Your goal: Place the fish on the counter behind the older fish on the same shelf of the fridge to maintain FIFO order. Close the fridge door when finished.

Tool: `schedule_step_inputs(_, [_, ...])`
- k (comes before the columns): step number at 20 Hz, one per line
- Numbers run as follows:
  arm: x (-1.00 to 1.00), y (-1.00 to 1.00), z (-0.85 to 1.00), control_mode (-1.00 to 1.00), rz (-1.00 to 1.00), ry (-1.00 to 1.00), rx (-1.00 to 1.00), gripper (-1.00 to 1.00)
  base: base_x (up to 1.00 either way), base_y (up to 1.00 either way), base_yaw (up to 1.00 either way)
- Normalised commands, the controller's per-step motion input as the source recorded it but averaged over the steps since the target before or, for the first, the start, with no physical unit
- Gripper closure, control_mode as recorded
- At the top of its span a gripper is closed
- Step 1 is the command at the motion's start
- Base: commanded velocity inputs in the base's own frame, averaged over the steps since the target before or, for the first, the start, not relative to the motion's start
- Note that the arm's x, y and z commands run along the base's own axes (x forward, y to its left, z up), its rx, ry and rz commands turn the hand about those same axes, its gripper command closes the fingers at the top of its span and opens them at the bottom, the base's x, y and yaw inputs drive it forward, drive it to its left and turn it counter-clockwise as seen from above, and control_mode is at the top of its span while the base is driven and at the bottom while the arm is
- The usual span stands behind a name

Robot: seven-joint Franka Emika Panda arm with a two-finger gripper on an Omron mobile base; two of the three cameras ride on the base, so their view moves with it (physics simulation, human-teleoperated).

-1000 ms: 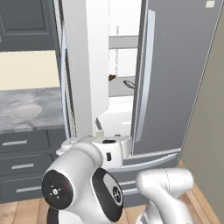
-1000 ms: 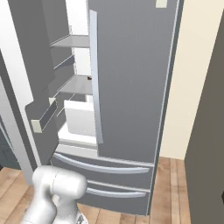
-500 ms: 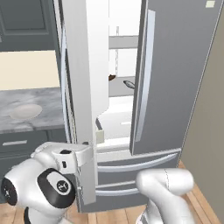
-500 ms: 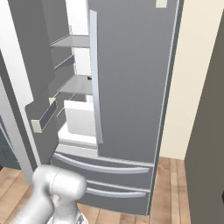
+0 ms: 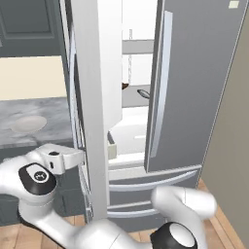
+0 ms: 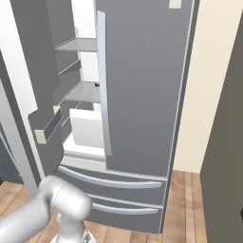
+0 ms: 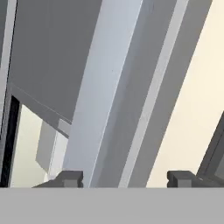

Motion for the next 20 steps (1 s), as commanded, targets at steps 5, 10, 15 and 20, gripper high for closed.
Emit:
schedule_step_inputs(5, [0.5, -0.3, -0.07, -1.0, -0.03, -0.02, 0.0, -1.0, 0.0, 0.0, 0.0])
schedule_step_inputs(10, [0.04, -0.98, 0.0, -1.0, 0.0, -0.07, 0.02, -1.0, 0.0, 0.0, 0.0])
schedule_step_inputs(15, [0.31, -0.99, 0.0, -1.0, 0.01, -0.07, 0.06, -1.0, 0.0, 0.0, 0.0])
schedule_step_inputs(20, [0.84, -0.82, 0.01, -1.0, 0.07, -0.02, 0.06, -1.0, 0.0, 0.0, 0.0])
